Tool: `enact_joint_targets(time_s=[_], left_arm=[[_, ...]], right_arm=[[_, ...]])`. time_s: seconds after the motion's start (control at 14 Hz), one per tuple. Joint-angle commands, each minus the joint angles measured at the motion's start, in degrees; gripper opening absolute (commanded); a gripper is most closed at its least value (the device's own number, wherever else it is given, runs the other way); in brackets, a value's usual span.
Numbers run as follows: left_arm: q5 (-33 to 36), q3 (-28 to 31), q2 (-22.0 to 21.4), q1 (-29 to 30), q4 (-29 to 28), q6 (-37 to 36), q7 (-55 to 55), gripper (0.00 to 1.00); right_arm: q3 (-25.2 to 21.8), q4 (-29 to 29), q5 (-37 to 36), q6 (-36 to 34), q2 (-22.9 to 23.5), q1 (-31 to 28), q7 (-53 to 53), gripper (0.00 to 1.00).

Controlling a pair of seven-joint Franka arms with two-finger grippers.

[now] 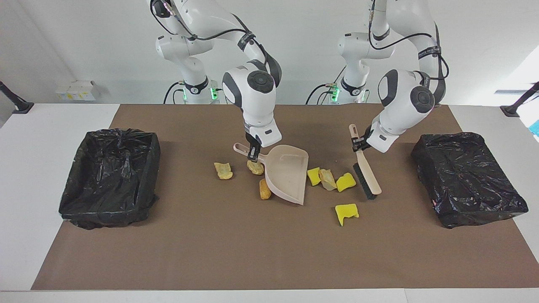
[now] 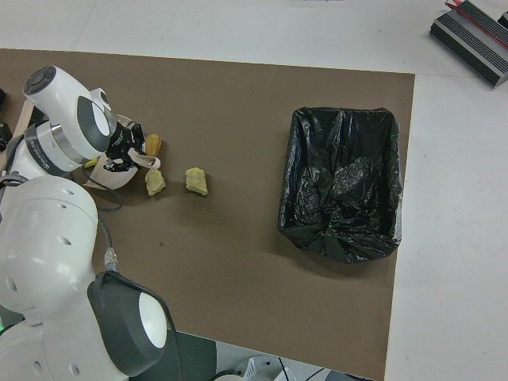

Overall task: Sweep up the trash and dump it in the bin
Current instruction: 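Lower the dustpan beside the sponges while the left gripper brushes toward it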

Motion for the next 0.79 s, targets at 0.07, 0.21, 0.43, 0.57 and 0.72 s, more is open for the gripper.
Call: enact_joint_targets(time_s=[0.07, 0.21, 0.43, 0.57, 0.72], left_arm=[[-1.05, 0.29, -0.05, -5.45, -2.03, 3.02, -1.38, 0.00], [-1.93, 0.03, -0.31, -7.30, -2.21, 2.59, -1.65, 0.00], [-3.86, 0.12, -0.31, -9.33, -2.13, 2.76, -3.66, 0.00], [-3.87, 0.12, -0.40, -9.34, -2.21, 2.59, -3.67, 0.00], [-3.87, 0.29, -0.40, -9.25, -2.21, 2.41, -3.67, 0.00]], right_arm=[[-0.06, 6.22, -1.81, -10.44, 0.42, -2.74, -1.82, 0.00], [0.38, 6.50, -6.98, -11.70, 0.42, -3.01, -2.00, 0.00], [0.38, 6.50, -9.03, -11.52, 0.42, -2.22, -3.05, 0.00], [0.47, 6.50, -10.61, -12.04, 0.42, -1.08, -3.14, 0.00], [0.47, 6.41, -11.58, -12.14, 0.85, 0.06, -3.23, 0.00]])
